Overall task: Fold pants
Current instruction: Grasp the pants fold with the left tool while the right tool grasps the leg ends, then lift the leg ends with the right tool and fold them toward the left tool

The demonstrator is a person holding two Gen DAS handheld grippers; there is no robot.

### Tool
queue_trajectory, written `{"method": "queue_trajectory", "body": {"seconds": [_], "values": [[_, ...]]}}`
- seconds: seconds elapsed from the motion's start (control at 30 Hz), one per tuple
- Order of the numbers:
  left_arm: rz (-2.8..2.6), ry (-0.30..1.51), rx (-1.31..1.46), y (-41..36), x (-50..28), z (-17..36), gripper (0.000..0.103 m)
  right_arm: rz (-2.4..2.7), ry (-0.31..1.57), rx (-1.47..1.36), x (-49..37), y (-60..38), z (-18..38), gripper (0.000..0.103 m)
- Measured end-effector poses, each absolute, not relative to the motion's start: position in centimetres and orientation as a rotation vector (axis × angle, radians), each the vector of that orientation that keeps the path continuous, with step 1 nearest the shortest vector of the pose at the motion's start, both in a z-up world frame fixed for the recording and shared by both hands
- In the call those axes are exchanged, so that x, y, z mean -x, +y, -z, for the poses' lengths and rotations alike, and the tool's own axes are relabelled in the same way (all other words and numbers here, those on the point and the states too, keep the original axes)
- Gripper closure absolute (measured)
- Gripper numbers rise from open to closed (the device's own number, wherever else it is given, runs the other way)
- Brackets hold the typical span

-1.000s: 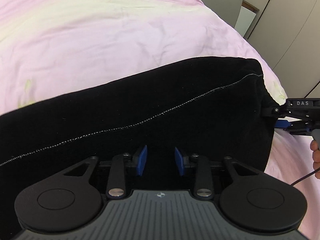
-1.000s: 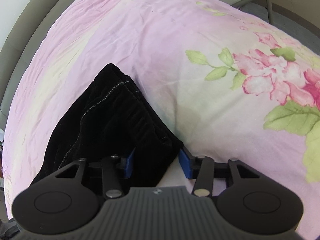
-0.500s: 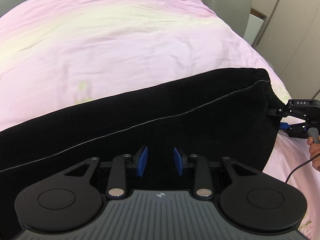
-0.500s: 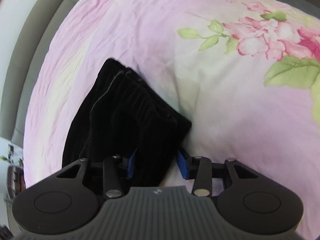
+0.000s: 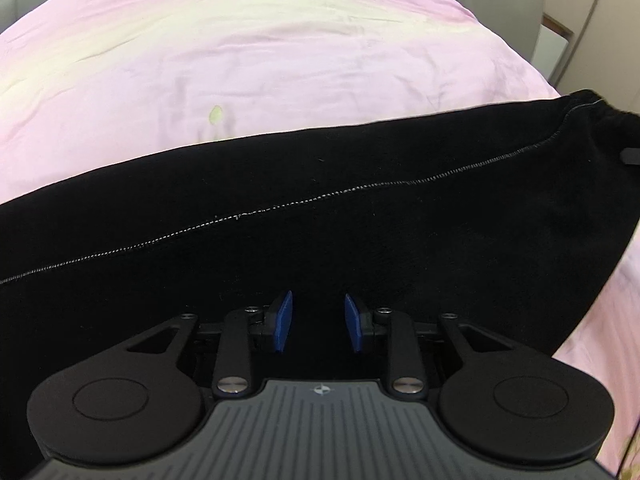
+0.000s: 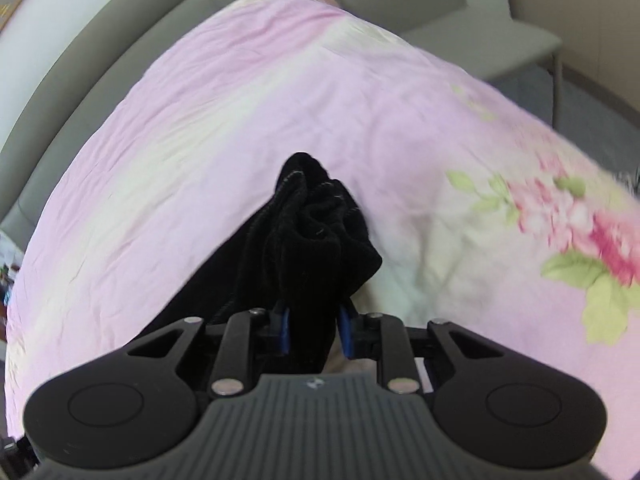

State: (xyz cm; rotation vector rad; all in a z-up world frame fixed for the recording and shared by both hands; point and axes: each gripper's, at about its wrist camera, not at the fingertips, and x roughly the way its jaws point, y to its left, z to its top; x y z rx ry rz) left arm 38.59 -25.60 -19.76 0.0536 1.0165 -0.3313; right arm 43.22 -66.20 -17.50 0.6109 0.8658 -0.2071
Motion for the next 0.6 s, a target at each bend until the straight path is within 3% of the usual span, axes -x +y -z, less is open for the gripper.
{"method": "queue_trajectory", "body": {"seconds": [0.33, 0.6], "values": [[0.338, 0.933, 0.001, -20.8, -34.1, 13.6, 0.069, 0.008, 0.798, -0.355, -42.8, -53.7, 6.4, 0.087], [0.246, 0.902, 0.067, -11.1, -32.7, 8.8, 0.065, -0.19, 0.84, -0.115, -43.4, -37.9, 6.0, 0.089]]}}
